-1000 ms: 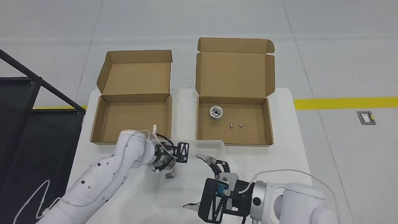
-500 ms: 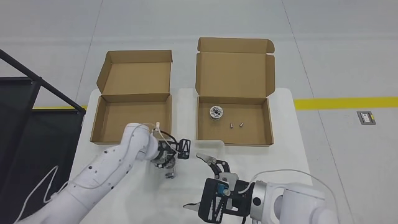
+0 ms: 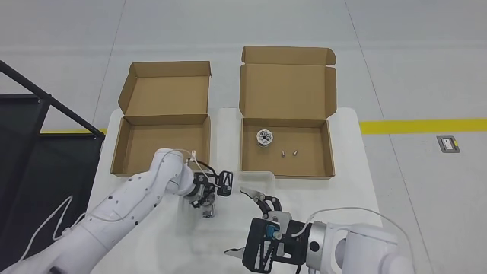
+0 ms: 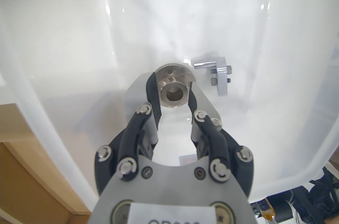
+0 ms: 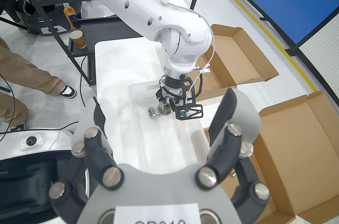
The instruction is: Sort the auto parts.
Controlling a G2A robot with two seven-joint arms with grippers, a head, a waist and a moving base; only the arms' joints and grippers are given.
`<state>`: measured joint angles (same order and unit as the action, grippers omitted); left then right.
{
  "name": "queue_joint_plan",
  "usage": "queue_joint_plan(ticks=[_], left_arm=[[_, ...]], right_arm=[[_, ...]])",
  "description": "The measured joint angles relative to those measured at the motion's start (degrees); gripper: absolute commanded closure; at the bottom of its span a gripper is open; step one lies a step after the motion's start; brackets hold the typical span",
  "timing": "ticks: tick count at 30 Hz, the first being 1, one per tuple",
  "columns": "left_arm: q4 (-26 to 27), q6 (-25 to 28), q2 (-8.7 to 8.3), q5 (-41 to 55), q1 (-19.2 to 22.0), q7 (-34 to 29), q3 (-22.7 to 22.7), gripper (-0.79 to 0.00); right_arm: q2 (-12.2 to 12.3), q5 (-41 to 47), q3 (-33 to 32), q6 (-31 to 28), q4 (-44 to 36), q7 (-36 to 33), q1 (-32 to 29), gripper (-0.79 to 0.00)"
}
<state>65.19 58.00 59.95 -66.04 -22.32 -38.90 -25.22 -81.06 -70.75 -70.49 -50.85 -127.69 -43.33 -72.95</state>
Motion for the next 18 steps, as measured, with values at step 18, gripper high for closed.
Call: queue_joint_plan(ticks=[18], left_arm=[[-1.96, 0.00, 0.08, 1.47, 2.70, 0.78, 4.24, -0.332]], right_arm=[[0.00, 0.00, 0.00, 0.00, 0.00, 0.00, 0.00, -0.785]])
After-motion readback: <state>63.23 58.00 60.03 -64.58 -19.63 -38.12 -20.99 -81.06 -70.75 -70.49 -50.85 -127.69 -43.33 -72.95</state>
